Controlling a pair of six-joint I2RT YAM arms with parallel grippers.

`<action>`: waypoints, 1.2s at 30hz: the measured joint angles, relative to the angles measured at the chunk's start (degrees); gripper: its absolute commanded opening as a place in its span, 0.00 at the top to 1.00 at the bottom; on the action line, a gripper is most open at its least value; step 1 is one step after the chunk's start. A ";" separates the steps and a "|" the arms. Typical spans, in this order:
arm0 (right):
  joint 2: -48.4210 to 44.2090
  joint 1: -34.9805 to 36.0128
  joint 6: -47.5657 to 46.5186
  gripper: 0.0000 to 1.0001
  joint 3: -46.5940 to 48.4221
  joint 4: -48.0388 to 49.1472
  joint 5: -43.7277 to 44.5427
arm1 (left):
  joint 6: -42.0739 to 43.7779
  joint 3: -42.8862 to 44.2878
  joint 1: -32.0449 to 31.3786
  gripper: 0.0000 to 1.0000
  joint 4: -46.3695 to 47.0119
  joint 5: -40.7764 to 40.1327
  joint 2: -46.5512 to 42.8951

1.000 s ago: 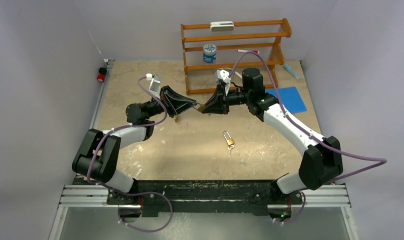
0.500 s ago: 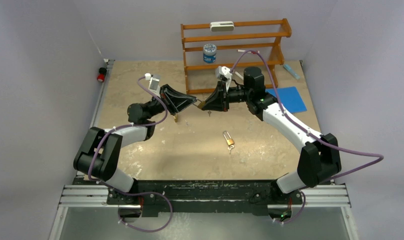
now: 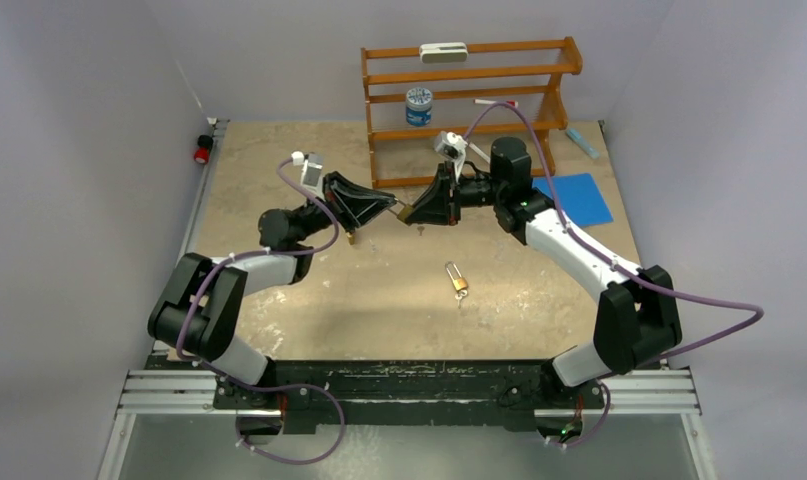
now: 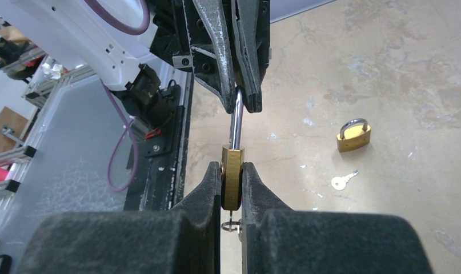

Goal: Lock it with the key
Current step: Lock the lock.

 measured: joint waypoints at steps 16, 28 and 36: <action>2.78 -1.42 18.08 1.00 -2.47 18.64 -4.44 | 1.49 -0.92 -3.23 1.00 0.11 -6.27 -0.02; 14.21 -3.30 43.10 1.00 -1.81 51.47 -14.82 | 3.15 -3.69 -7.48 1.00 0.28 -14.64 1.14; 18.75 -4.07 50.77 1.00 1.42 61.00 -20.59 | 4.07 -4.57 -9.86 1.00 0.42 -18.93 2.49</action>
